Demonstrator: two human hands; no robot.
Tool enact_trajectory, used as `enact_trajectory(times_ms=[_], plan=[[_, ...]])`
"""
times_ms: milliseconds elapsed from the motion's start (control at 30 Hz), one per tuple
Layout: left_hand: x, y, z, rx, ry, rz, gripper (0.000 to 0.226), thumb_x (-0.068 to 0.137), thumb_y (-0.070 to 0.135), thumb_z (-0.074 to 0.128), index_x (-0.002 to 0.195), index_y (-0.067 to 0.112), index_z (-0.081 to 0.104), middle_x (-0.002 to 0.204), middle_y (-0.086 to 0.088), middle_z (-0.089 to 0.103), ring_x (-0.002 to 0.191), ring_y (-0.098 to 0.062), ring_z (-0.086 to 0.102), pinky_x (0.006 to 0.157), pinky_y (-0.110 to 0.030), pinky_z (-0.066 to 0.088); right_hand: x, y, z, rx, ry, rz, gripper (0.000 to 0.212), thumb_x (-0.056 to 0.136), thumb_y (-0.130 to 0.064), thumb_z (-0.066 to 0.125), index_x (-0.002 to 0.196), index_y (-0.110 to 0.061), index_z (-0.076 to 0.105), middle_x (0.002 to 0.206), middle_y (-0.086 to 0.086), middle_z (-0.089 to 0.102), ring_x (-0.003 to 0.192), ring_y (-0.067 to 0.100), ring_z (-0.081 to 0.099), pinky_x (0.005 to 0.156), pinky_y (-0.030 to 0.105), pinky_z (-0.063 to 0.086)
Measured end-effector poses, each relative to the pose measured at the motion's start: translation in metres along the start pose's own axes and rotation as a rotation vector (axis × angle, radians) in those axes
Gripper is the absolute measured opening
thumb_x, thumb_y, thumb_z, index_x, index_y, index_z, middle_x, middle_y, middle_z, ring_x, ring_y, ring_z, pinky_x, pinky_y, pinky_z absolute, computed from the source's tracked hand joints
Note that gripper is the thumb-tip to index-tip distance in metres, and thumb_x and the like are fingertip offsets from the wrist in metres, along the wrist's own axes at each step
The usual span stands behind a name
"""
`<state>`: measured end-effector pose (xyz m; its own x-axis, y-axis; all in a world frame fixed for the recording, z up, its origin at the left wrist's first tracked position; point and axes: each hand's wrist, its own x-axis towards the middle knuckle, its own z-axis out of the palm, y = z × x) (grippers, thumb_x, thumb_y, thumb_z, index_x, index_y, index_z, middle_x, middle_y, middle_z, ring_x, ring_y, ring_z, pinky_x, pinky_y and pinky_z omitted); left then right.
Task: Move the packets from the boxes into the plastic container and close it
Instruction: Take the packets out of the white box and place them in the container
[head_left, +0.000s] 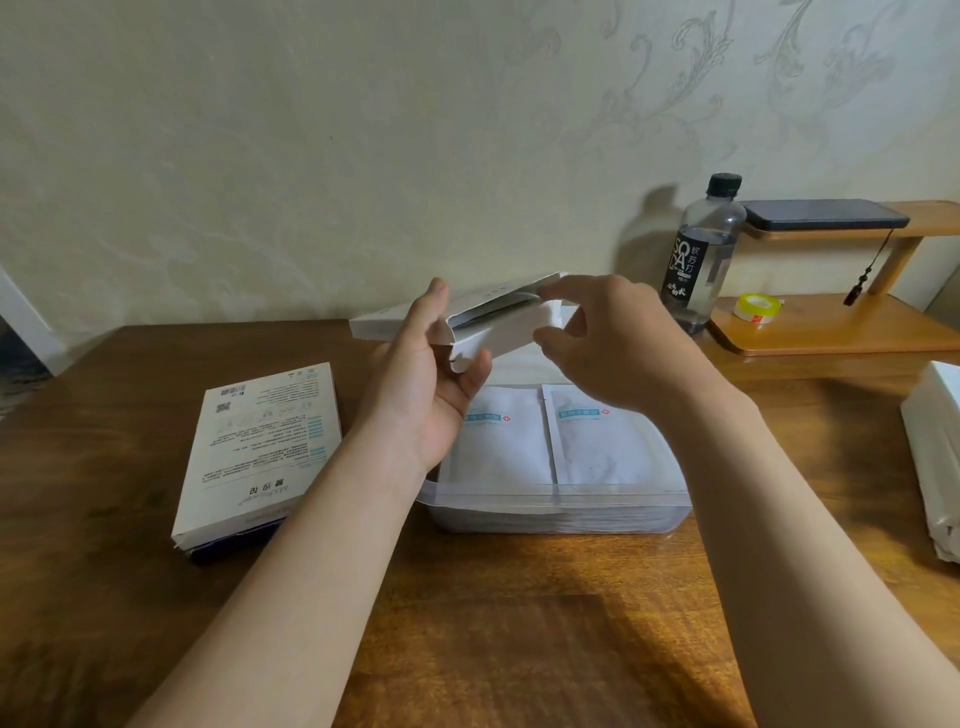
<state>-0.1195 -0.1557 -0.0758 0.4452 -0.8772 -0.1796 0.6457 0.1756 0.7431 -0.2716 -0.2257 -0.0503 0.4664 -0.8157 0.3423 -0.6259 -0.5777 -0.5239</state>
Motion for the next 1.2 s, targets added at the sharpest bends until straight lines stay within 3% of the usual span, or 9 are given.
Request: enact_trajectory(times_ms=[167,367,533,767,833,933,1000,1100,1200], plan=[[0.001,0.000,-0.001,0.029,-0.051,-0.044,0.037,0.091,0.036,0.073,0.117,0.010,0.068,0.112,-0.012,0.071,0.077,-0.019,0.071,0.045,-0.018,0.052,-0.001,-0.001,0.002,-0.073,-0.079,-0.039,0.049,0.093,-0.029,0.059,0.140,-0.036,0.052,0.077,-0.007,0.063,0.084,0.024,0.063,0.079,0.043,0.056],[0.001,0.000,0.000,0.066,-0.073,-0.049,0.034,0.093,0.033,0.071,0.117,0.010,0.068,0.108,-0.010,0.071,0.069,-0.017,0.073,0.044,-0.018,0.050,-0.003,-0.003,0.006,-0.093,-0.130,-0.047,0.030,0.089,-0.017,0.051,0.115,-0.028,0.063,0.063,-0.008,0.050,0.071,0.024,0.052,0.065,0.034,0.047],[-0.002,0.000,0.001,0.093,-0.043,-0.029,0.031,0.093,0.030,0.071,0.114,0.008,0.067,0.106,-0.013,0.069,0.064,-0.016,0.072,0.043,-0.018,0.050,-0.003,-0.006,0.006,-0.031,-0.120,-0.022,0.043,0.091,-0.021,0.052,0.129,-0.038,0.063,0.087,0.002,0.068,0.085,0.027,0.065,0.077,0.042,0.057],[-0.004,0.000,0.001,0.101,-0.021,-0.015,0.037,0.094,0.023,0.070,0.123,0.001,0.065,0.121,-0.023,0.069,0.089,-0.027,0.071,0.046,-0.020,0.052,0.001,-0.001,0.004,-0.024,0.044,-0.131,0.010,0.091,-0.026,0.069,0.098,-0.026,0.075,0.083,-0.002,0.070,0.078,0.022,0.063,0.073,0.043,0.056],[-0.003,0.000,0.002,0.070,-0.014,-0.008,0.036,0.094,0.021,0.069,0.123,0.001,0.064,0.125,-0.024,0.068,0.094,-0.029,0.069,0.047,-0.021,0.053,0.002,0.002,0.001,0.026,0.133,-0.202,0.006,0.089,-0.024,0.072,0.092,-0.026,0.076,0.091,-0.002,0.065,0.081,0.016,0.059,0.076,0.041,0.055],[-0.002,0.001,0.001,0.023,-0.006,0.014,0.037,0.094,0.018,0.068,0.127,0.001,0.063,0.121,-0.022,0.071,0.094,-0.028,0.072,0.050,-0.023,0.055,0.003,0.009,-0.008,0.199,0.224,-0.258,0.006,0.087,-0.025,0.075,0.088,-0.029,0.071,0.118,0.001,0.052,0.110,0.010,0.054,0.098,0.036,0.049],[-0.001,0.001,0.001,-0.011,-0.007,0.033,0.029,0.094,0.016,0.068,0.121,0.004,0.063,0.112,-0.018,0.071,0.088,-0.025,0.071,0.051,-0.024,0.056,0.004,0.009,-0.013,0.465,0.220,-0.260,0.010,0.088,-0.023,0.073,0.084,-0.030,0.066,0.128,0.001,0.056,0.123,0.010,0.055,0.106,0.038,0.045],[0.002,0.001,0.001,-0.021,0.010,0.043,0.016,0.093,0.014,0.069,0.107,0.009,0.063,0.101,-0.013,0.064,0.087,-0.024,0.068,0.051,-0.025,0.056,0.005,0.007,-0.015,0.841,0.318,-0.285,0.013,0.090,-0.012,0.068,0.084,-0.023,0.062,0.101,0.010,0.067,0.102,0.019,0.064,0.090,0.030,0.050],[0.004,-0.001,-0.001,0.002,0.032,0.059,0.014,0.093,0.014,0.070,0.085,0.012,0.059,0.094,-0.011,0.063,0.085,-0.025,0.070,0.052,-0.026,0.056,0.006,0.003,-0.017,1.043,0.499,-0.199,0.015,0.091,-0.013,0.067,0.082,-0.024,0.063,0.076,0.007,0.060,0.076,0.023,0.051,0.070,0.034,0.040]])
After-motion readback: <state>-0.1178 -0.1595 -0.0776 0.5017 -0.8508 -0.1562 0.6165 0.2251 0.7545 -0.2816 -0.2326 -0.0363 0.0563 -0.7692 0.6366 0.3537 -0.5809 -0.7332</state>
